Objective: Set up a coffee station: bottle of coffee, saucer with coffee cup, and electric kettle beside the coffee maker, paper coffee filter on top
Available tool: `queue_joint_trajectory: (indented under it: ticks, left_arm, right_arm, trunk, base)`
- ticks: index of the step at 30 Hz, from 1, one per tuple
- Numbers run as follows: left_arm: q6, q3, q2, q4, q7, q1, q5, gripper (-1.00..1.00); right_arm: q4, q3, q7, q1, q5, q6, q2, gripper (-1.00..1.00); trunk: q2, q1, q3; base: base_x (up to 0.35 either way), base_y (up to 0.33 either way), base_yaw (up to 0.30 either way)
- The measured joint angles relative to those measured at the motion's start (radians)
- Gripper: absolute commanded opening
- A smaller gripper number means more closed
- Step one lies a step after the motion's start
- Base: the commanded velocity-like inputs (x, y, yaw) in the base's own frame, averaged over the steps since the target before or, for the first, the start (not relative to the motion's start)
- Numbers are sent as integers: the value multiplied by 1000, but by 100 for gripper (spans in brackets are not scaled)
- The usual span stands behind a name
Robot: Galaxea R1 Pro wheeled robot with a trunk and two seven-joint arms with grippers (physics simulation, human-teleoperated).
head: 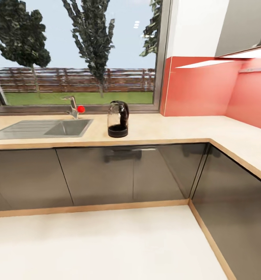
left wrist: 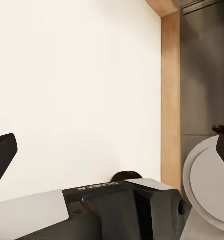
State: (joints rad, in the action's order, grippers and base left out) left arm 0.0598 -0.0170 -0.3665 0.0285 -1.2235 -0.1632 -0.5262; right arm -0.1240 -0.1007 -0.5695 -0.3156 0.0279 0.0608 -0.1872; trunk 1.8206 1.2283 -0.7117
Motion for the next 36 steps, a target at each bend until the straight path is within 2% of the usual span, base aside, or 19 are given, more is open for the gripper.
queue_joint_trajectory:
  ticks: [26,36]
  left_arm:
    - [0,0,0,0,0,0,0,100]
    - [0,0,0,0,0,0,0,100]
  right_arm:
    - [0,0,2,0,0,0,6,100]
    - [0,0,-7,0,0,-1,5,100]
  trunk:
    - [0,0,0]
    - [0,0,0]
  base:
    - [0,-25,274]
    - [0,-257,79]
